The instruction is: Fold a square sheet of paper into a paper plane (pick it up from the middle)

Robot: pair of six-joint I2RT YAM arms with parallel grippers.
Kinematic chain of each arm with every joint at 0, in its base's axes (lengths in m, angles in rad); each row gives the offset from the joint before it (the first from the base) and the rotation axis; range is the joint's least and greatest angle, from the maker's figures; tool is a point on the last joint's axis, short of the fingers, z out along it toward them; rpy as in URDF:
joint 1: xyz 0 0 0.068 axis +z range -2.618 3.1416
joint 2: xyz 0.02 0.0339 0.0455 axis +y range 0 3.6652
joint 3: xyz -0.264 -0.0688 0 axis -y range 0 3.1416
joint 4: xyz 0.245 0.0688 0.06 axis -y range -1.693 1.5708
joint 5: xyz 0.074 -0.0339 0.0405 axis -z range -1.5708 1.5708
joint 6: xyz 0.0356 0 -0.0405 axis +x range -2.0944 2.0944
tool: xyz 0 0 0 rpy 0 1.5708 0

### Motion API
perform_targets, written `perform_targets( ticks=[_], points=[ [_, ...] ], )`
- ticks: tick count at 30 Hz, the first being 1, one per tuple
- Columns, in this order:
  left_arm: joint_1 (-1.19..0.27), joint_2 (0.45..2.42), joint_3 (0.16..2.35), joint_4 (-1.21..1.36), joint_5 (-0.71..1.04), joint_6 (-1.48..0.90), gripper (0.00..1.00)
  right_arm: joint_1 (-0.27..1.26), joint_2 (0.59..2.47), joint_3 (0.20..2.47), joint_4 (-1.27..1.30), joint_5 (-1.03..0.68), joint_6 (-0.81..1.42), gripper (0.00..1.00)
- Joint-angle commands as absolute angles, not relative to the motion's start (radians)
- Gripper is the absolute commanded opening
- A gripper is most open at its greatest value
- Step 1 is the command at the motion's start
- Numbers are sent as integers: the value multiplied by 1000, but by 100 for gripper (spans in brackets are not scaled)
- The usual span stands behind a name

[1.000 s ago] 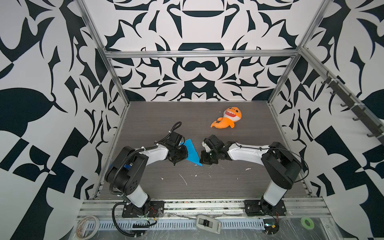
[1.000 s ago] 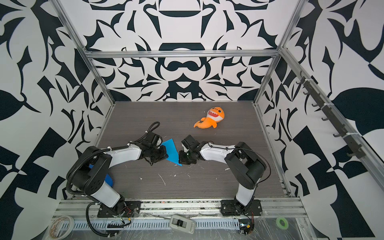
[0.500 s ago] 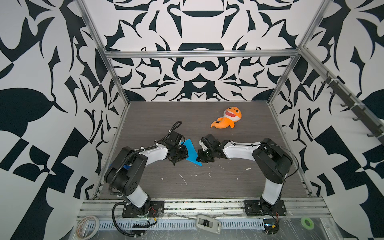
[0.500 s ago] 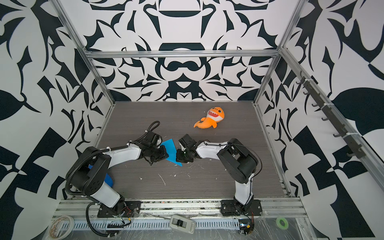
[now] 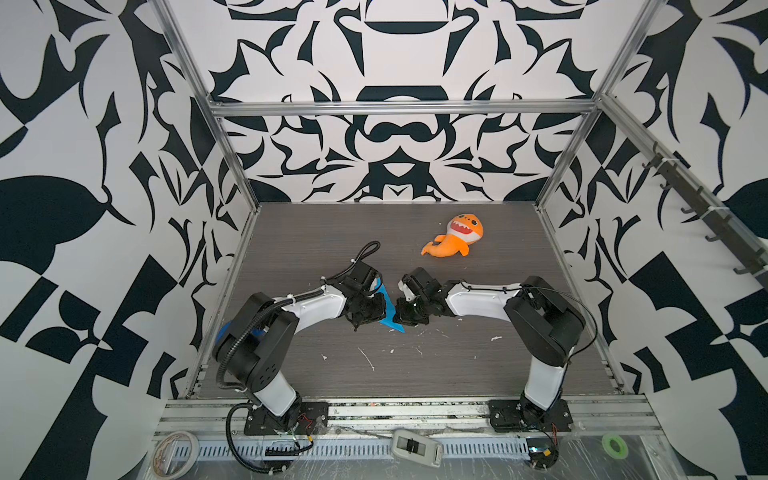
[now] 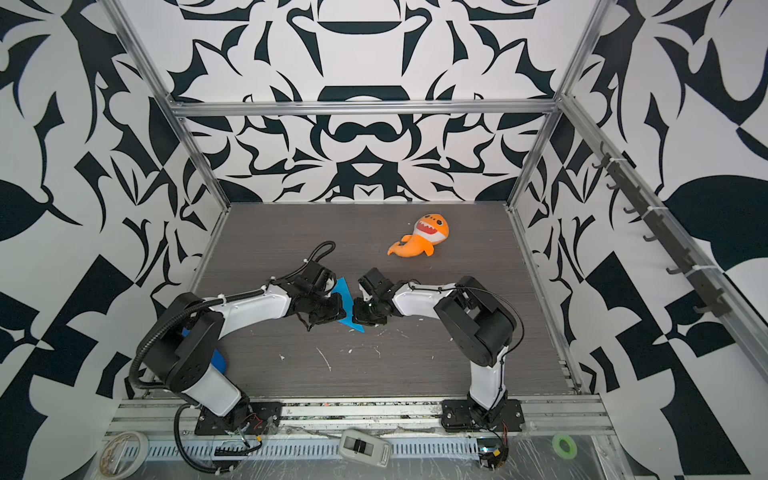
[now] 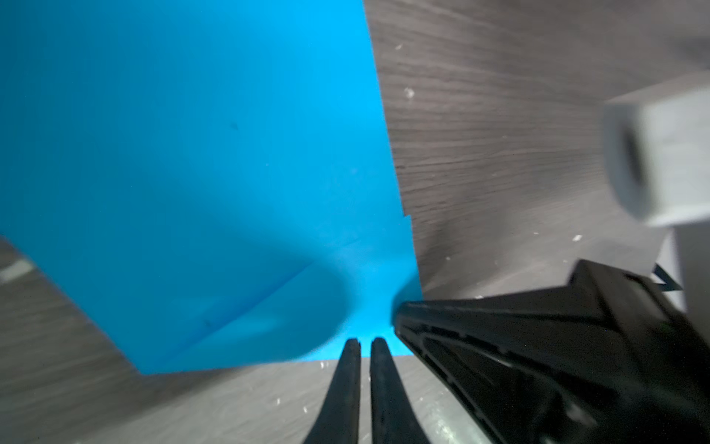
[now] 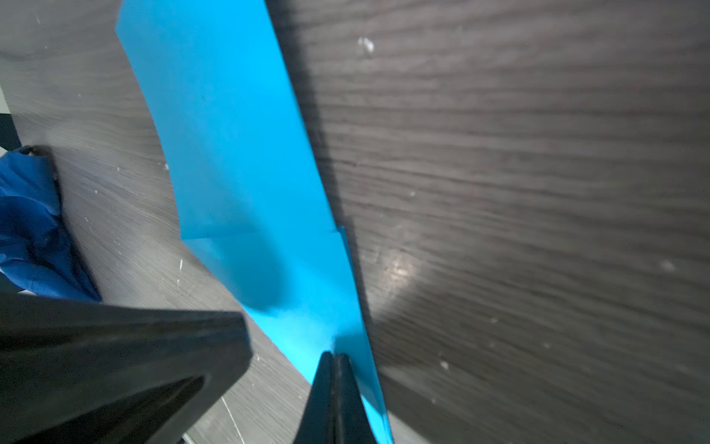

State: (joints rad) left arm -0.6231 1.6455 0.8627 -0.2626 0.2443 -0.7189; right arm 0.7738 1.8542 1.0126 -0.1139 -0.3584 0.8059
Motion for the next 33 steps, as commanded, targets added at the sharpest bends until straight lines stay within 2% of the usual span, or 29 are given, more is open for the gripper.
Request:
perform_targets(
  ticks=[1,20,33],
  points=[
    [-623,1683,901,-353,194,-692,11,776,1890,1008,-192,-334,796,0],
    [-588,1750,993,-635,-7,-604,10,776,1907,1004,-219,-316,778,0],
    [-555,1713,1033,-668,-85,-629,12,776,1919,1017,-211,-310,756,0]
  ],
)
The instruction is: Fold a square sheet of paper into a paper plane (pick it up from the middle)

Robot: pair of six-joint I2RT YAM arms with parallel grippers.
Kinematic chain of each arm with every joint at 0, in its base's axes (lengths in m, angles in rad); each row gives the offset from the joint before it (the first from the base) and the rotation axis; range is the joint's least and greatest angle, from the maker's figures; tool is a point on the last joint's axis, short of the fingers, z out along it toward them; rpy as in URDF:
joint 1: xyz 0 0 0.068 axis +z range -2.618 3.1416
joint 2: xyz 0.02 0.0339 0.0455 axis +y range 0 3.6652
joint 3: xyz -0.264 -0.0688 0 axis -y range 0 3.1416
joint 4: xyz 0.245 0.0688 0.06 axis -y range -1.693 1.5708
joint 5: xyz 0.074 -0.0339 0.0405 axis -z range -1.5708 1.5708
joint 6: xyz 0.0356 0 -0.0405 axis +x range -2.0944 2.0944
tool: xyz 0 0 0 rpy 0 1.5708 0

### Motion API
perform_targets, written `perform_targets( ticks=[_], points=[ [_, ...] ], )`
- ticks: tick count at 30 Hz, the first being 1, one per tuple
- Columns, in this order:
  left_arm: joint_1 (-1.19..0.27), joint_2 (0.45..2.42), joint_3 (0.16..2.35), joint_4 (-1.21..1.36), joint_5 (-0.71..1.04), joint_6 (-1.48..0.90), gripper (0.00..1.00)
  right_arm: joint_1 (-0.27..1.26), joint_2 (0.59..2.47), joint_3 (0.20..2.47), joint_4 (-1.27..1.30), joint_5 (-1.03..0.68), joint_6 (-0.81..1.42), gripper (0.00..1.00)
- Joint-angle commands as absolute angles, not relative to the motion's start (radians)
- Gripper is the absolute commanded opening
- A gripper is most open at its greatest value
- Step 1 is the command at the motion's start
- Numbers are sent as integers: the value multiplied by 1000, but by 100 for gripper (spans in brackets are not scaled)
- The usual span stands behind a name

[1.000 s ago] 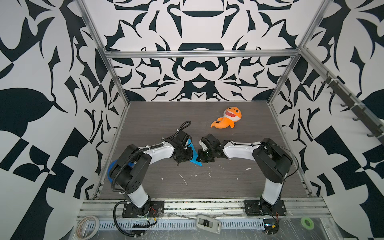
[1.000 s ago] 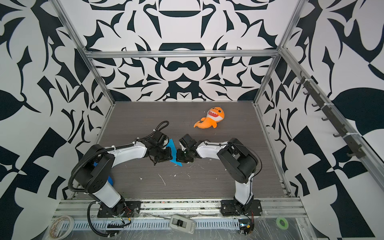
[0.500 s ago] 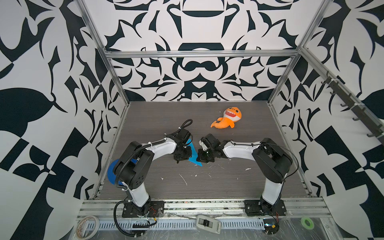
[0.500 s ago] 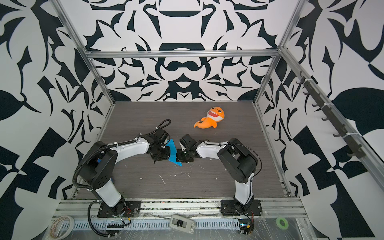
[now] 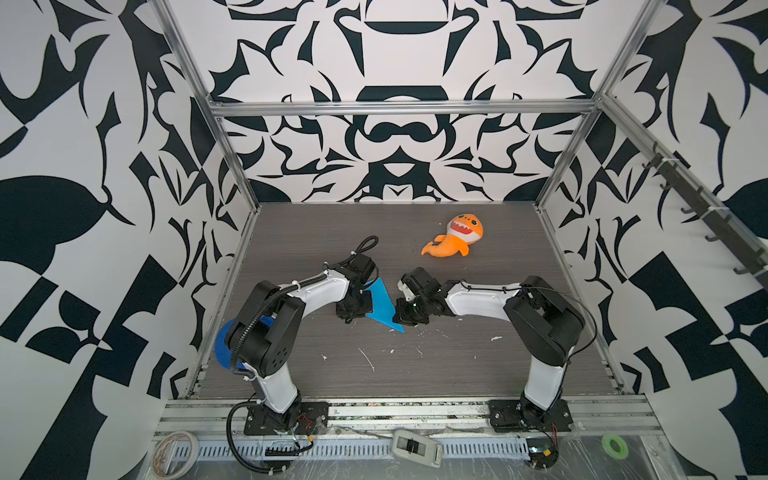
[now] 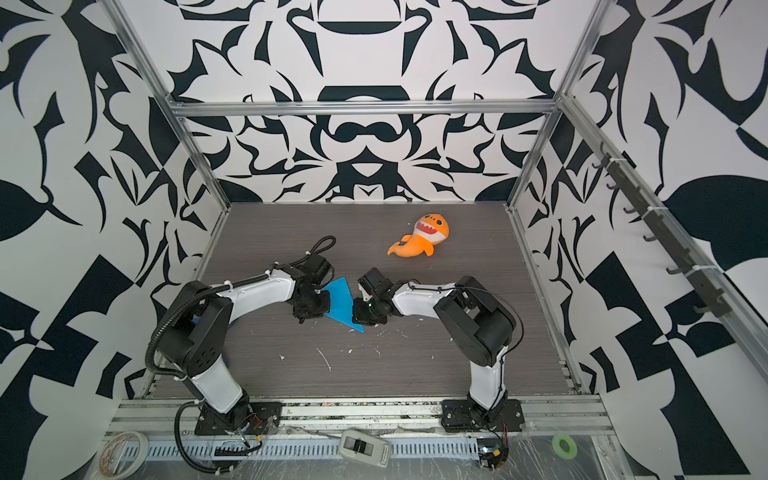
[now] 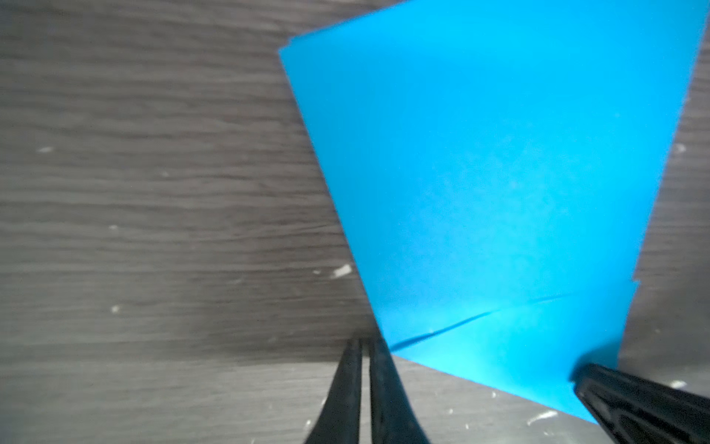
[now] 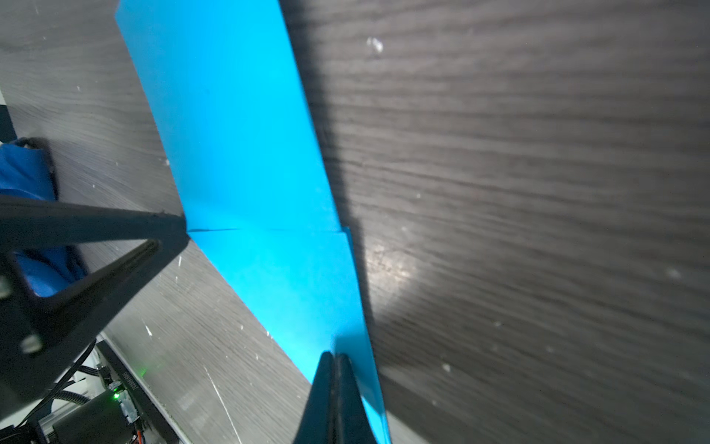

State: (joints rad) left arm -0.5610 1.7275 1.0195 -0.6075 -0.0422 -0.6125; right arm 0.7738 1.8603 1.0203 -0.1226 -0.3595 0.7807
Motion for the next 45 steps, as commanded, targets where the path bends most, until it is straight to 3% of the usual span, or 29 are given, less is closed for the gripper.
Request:
perform_targets(
  ticks=[1,7,13,26,38,45],
  points=[
    [-555,1684,1027,-650,-80,-648,14,776,1925,1023,-211,-313,746,0],
    [-561,1508,900,-366,23,-855,31,776,1939,1006,-127,-327,706,0],
    [-571,1376,798,-235,-23,-1027,47,776,1969,1040,-106,-367,673,0],
    [-571,1282,651,-181,-58,-1130,90,750,2018,1126,-71,-363,666,0],
    [-569,1282,567,-53,-8,-1147,97,734,2038,1204,-94,-357,670,0],
    [-556,1154,516,-42,-9,-1131,99,710,1975,1220,-66,-420,641,0]
  ],
)
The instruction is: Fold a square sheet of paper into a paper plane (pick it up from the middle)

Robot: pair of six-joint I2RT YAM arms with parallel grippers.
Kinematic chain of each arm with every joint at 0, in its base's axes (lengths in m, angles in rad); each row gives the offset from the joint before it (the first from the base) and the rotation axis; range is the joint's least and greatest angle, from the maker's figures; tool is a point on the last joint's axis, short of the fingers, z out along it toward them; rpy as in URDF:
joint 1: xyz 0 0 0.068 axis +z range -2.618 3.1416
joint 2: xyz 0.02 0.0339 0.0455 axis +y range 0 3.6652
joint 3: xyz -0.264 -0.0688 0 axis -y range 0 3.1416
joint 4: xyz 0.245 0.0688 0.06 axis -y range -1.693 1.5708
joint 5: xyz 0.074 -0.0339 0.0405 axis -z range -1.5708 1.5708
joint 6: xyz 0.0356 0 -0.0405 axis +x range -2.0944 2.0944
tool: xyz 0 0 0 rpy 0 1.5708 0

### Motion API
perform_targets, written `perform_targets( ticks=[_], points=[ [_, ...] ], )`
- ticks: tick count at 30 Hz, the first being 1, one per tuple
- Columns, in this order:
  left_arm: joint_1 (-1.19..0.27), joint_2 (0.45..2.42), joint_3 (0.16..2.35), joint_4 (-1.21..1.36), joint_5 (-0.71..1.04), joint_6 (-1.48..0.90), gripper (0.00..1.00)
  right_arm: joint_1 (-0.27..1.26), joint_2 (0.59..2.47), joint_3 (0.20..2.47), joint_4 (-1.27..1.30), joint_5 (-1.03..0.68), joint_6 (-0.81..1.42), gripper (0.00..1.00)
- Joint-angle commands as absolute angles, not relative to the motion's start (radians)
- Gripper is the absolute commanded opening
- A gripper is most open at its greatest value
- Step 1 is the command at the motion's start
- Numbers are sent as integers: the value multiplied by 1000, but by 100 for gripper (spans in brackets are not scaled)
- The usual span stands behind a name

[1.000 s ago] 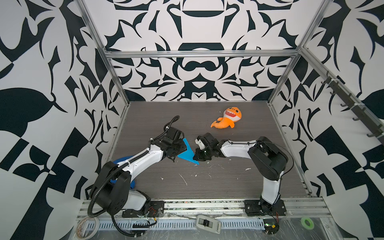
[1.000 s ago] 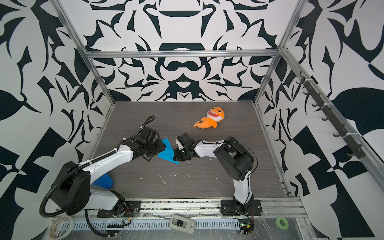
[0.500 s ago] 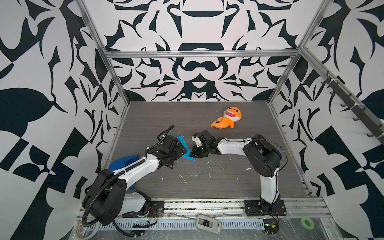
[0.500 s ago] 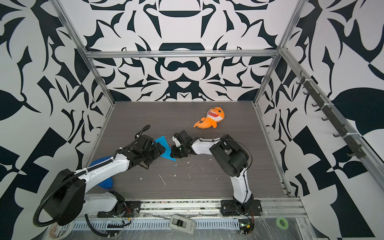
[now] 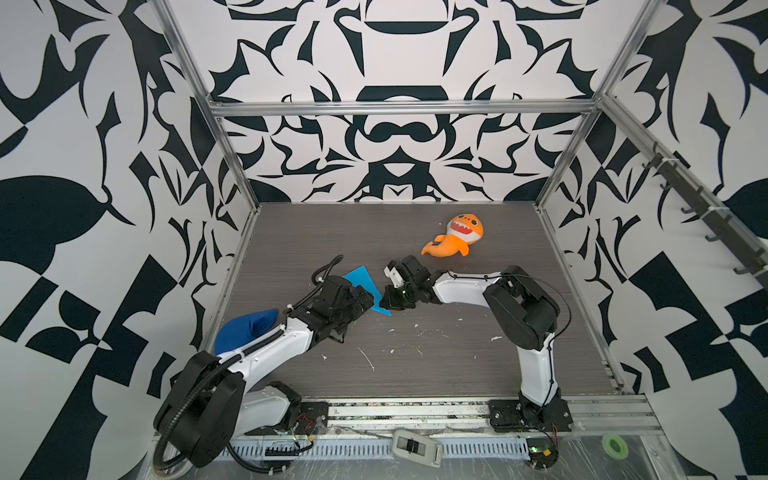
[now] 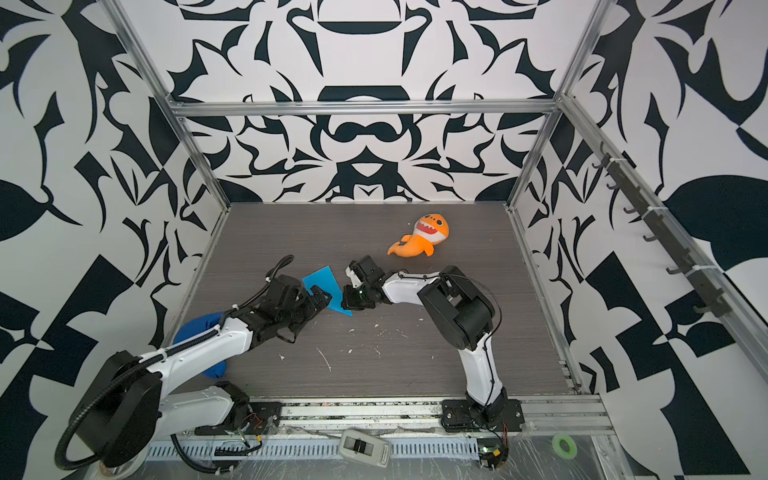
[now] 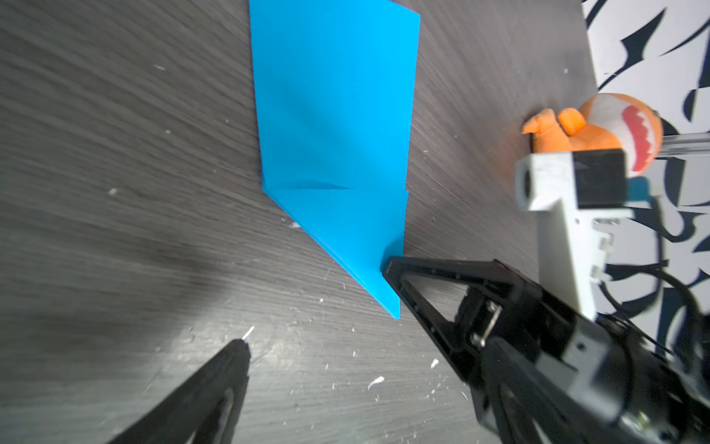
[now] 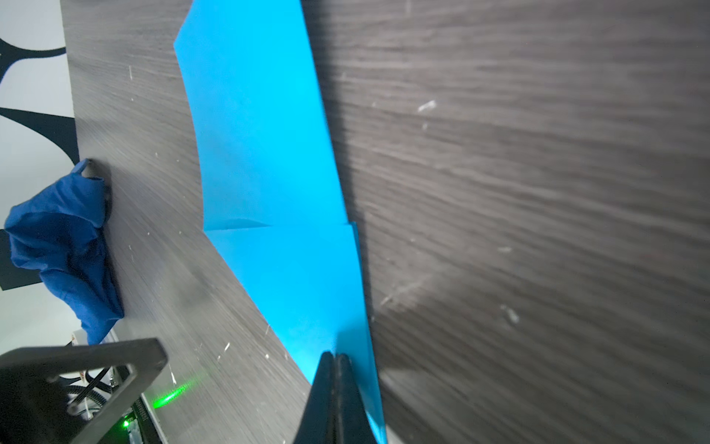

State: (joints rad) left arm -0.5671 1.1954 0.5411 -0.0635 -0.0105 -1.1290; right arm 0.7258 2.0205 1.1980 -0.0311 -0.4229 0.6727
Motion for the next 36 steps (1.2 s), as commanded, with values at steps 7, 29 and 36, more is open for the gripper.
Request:
perform_targets(
  ticks=[7,29,36],
  points=[
    [-481,1014,415,-8,76,-1124,99,675,1880,1179,20,-443,651,7],
    [-444,1171,394,242,141,-1060,93,651,1991,1374,-181,-489,325,38],
    [-394,1297,408,374,215,-1029,92,641,2005,1375,-179,-500,320,38]
  ],
)
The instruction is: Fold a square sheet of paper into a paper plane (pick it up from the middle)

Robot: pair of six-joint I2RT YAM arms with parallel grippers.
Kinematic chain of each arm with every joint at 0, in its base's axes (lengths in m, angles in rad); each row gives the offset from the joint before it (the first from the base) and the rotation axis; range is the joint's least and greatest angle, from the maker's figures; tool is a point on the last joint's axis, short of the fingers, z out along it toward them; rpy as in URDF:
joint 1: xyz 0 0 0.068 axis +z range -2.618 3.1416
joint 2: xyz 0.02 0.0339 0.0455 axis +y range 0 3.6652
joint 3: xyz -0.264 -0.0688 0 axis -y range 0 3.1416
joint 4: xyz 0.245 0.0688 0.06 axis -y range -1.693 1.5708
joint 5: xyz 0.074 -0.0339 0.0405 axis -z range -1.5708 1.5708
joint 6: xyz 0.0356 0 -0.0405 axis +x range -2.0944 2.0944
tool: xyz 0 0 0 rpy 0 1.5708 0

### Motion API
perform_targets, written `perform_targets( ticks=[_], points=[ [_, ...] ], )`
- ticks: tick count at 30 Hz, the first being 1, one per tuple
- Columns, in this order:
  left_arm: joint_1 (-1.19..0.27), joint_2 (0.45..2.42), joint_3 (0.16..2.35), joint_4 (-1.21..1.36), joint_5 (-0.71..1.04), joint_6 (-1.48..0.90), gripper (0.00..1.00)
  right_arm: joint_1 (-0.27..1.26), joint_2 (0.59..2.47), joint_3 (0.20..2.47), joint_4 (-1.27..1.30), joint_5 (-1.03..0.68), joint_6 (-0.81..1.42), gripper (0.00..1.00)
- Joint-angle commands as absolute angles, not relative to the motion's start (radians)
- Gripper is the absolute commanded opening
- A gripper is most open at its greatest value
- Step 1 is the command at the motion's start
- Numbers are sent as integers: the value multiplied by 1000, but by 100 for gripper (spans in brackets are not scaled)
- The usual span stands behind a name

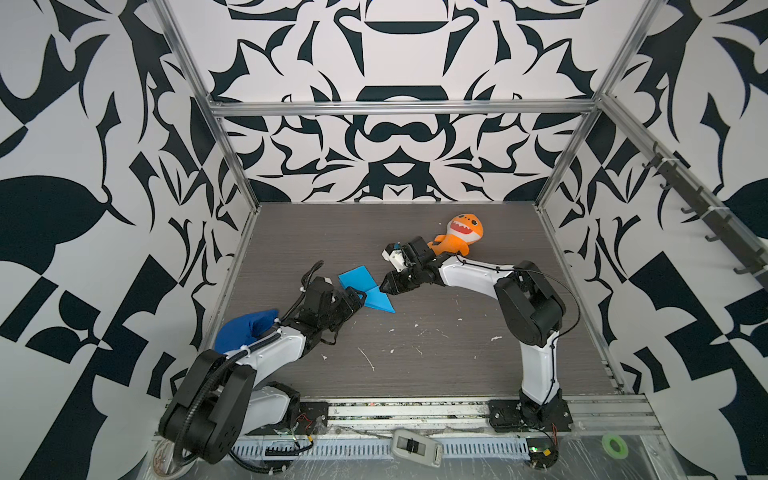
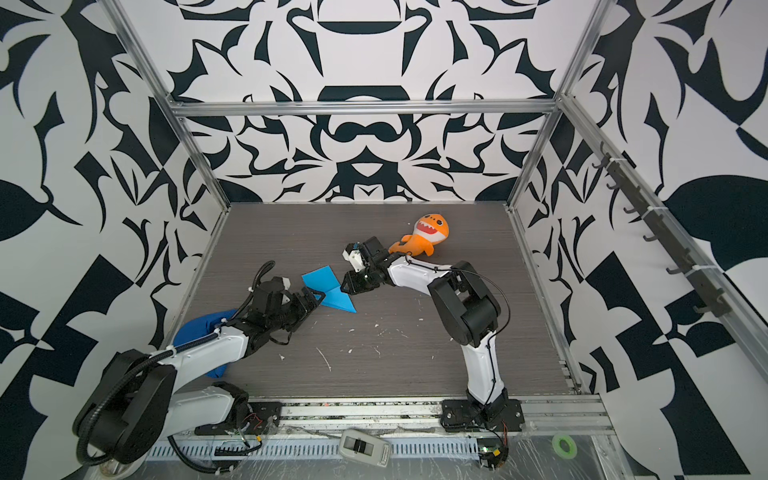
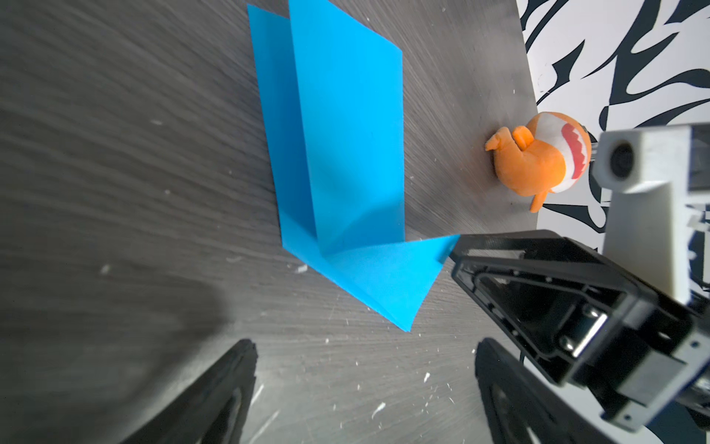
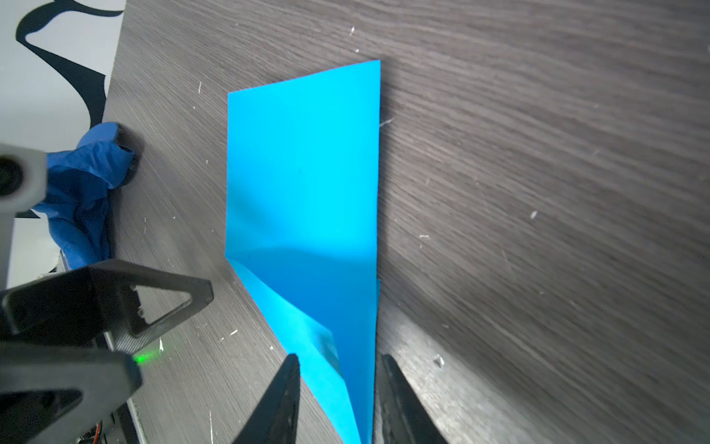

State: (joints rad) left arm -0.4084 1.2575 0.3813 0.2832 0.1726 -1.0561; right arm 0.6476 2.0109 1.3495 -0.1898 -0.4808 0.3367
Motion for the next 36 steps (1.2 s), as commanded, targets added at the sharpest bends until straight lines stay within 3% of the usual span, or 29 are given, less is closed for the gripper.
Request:
perform_targets(
  ticks=[1,17,25,36],
  points=[
    [-392,1317,411,392,225,-1024,92,637,2004,1374,-179,-503,321,38],
    [-367,1525,450,561,337,-977,59,621,2001,1338,-149,-535,348,37],
    [-366,1570,452,650,370,-903,56,620,1987,1311,-127,-542,360,36],
    [-364,1585,464,640,367,-794,43,618,1994,1310,-113,-536,377,36]
  ],
)
